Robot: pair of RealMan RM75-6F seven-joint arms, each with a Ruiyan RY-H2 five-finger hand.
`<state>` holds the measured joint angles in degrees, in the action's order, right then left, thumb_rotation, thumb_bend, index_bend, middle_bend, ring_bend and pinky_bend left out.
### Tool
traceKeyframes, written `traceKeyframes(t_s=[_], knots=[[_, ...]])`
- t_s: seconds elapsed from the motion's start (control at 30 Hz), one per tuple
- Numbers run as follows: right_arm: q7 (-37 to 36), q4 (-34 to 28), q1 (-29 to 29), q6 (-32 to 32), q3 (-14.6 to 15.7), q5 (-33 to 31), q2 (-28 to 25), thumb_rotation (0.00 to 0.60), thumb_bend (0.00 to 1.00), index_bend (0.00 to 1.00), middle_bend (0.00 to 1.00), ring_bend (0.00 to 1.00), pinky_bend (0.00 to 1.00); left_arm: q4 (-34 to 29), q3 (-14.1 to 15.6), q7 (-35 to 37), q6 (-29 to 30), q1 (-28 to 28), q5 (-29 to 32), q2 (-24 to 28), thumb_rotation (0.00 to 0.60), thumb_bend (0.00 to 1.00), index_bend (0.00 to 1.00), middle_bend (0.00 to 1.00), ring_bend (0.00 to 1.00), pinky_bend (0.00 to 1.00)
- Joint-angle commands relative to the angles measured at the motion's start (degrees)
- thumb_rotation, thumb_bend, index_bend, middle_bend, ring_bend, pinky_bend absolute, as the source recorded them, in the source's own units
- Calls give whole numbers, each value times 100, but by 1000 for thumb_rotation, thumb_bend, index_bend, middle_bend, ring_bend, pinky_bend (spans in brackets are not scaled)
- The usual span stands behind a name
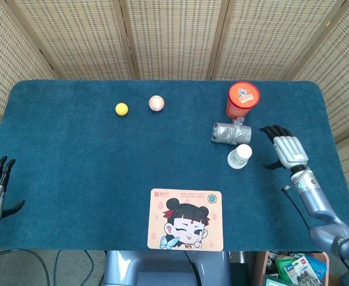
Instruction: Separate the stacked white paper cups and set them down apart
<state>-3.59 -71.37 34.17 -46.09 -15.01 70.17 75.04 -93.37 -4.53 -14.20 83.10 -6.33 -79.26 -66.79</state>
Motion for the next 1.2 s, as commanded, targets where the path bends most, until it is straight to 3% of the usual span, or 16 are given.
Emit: traceKeyframes(t_s=[0.03, 0.13, 0.57, 0.77, 0.9, 1.2], knots=[[67, 253, 166, 177, 46, -77, 233, 600, 175, 195, 258, 150, 243, 16, -14, -65, -37, -25, 51, -39, 600, 207, 0, 0, 0, 0], [39, 424, 243, 217, 72, -62, 367, 600, 193, 230, 284, 176, 299, 20, -32, -125, -45, -39, 94, -67, 600, 207, 0, 0, 0, 0], [-487, 747, 431, 183, 81, 94, 749, 600, 266, 308, 361, 256, 372, 31, -87, -222, -137, -95, 278, -107, 600, 207, 0, 0, 0, 0], [-557, 800, 515, 176, 87, 113, 880, 600, 304, 395, 470, 346, 444, 29, -96, -217, -131, -95, 310, -104, 600, 207, 0, 0, 0, 0], [-506, 858, 542, 90, 112, 151, 947, 600, 341, 528, 562, 430, 525, 21, -101, -208, -134, -102, 322, -92, 600, 206, 0, 0, 0, 0], [-489, 726, 493, -160, 116, 172, 914, 600, 411, 568, 621, 491, 566, -3, -99, -183, -144, -111, 336, -70, 600, 207, 0, 0, 0, 0]])
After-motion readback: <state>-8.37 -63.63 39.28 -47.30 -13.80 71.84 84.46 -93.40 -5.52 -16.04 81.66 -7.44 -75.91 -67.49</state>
